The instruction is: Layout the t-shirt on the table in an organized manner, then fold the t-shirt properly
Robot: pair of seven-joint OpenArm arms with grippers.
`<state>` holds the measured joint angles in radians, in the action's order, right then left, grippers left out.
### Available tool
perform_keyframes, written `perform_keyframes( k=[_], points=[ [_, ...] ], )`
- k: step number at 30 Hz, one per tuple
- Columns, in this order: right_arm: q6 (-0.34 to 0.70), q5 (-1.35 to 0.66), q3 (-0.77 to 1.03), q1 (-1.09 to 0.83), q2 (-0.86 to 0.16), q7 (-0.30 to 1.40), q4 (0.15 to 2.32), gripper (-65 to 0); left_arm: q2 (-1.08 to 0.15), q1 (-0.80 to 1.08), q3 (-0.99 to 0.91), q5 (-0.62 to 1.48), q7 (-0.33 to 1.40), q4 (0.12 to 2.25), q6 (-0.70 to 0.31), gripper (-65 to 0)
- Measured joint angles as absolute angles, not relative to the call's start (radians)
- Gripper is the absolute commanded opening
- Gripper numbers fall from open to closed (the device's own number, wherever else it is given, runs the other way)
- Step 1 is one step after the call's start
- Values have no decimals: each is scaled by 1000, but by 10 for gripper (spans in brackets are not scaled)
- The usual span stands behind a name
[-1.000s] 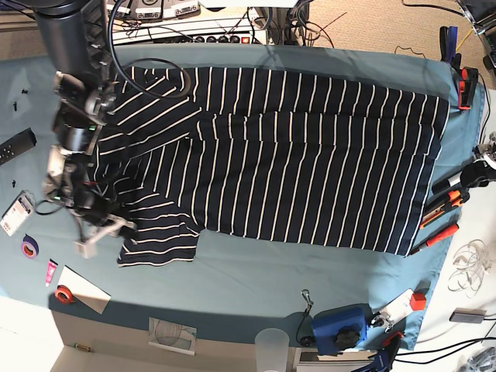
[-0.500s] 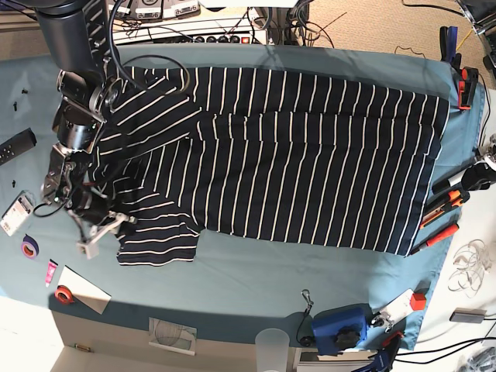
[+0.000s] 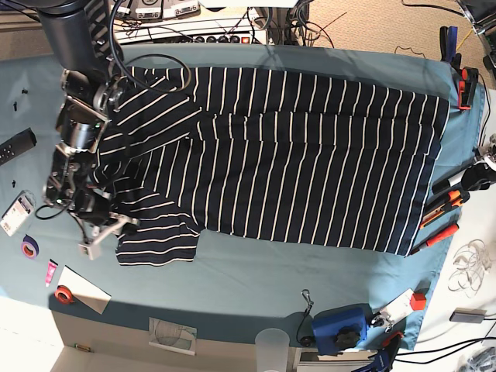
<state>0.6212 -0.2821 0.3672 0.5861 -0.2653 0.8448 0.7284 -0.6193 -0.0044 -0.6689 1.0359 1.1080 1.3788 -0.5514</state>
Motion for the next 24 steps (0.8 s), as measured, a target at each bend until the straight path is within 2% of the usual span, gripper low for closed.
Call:
perform_keyframes(
  k=[2, 6, 15, 19, 24],
  points=[
    [621, -282, 367, 587, -266, 845, 728, -479, -590, -12, -669, 1026, 1105, 1379, -586, -424],
    [622, -282, 367, 587, -266, 845, 728, -479, -561, -73, -586, 907, 1100, 1374, -580, -424],
    [622, -286, 367, 588, -266, 866, 730, -479, -567, -350, -149, 562, 872, 1286, -377, -424],
    [622, -289, 367, 590, -266, 886, 733, -479, -559, -501, -19, 504, 839, 1094, -337, -424],
    [622, -290, 369, 590, -267, 904, 733, -479, -554, -634, 50, 500, 762, 778, -349, -424]
  ],
)
